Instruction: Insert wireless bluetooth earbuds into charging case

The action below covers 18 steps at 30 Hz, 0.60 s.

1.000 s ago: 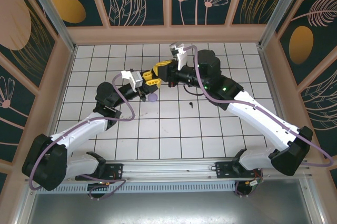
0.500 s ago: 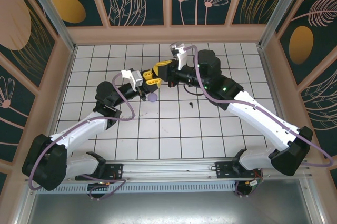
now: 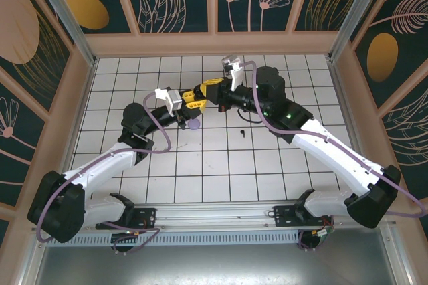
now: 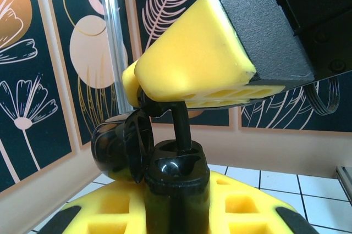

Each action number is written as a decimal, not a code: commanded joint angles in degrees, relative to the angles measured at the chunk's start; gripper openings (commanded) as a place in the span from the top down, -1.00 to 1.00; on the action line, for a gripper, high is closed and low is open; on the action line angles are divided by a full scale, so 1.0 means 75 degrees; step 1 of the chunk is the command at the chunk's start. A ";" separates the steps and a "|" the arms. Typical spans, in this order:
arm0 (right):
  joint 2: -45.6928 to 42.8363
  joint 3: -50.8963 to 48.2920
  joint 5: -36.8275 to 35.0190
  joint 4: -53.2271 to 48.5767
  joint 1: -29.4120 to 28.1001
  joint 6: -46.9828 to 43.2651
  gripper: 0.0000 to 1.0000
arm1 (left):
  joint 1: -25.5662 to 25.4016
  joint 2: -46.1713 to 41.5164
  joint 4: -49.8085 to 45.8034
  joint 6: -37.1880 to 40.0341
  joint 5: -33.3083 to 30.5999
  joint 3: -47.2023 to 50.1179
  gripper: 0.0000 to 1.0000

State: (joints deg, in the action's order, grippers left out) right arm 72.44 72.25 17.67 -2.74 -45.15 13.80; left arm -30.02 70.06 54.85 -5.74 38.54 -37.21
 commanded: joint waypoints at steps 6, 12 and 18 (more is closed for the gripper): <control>-0.0120 -0.0056 0.0206 0.0154 -0.0004 -0.0001 0.81 | -0.0040 -0.0091 0.0333 -0.0126 0.0099 -0.0337 1.00; -0.0286 0.0276 0.0003 0.0279 -0.0017 0.0041 0.82 | -0.0040 -0.0098 0.0460 -0.0002 0.0157 -0.0147 1.00; -0.0578 0.0365 0.0257 0.0409 -0.0027 0.0140 0.82 | -0.0052 -0.0439 0.1009 0.0712 -0.0064 0.0411 1.00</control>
State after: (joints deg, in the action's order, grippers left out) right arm 70.96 72.64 18.11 -2.35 -45.10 14.06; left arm -30.02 68.84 57.74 -3.99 38.48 -35.55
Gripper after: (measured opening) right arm 0.093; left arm 0.216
